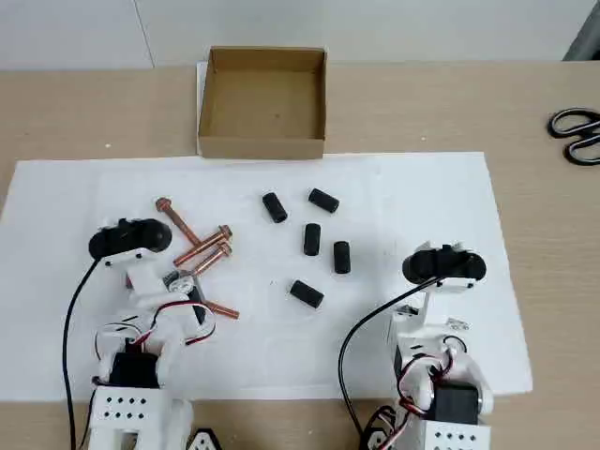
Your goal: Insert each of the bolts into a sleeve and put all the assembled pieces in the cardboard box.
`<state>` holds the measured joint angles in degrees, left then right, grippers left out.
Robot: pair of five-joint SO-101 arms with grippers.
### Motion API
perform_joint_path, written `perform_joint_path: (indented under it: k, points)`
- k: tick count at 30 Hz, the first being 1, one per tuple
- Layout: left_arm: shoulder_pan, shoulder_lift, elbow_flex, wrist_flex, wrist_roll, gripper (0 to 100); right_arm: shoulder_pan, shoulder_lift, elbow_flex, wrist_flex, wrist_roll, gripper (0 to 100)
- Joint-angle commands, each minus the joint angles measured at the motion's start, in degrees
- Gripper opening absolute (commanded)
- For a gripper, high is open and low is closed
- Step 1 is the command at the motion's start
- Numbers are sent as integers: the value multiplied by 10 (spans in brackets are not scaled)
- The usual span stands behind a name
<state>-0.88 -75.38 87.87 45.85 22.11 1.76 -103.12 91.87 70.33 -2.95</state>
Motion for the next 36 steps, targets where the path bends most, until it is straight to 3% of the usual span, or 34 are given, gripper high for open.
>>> perform_joint_path:
  k: [1,8,12,26,36]
  points:
    - [44,-8,-3,-14,4,7,2,-7,-6,-12,4,2]
    - [70,-8,-25,-2,2,10,5,-7,-6,-12,2,3]
    - [33,-4,-146,76,3,11,6,-7,-8,-7,2,3]
    - [53,0,-451,328,-18,11,6,0,-157,-3,-41,3]
    - [53,217,-725,462,-16,11,1,0,-225,-4,-45,3]
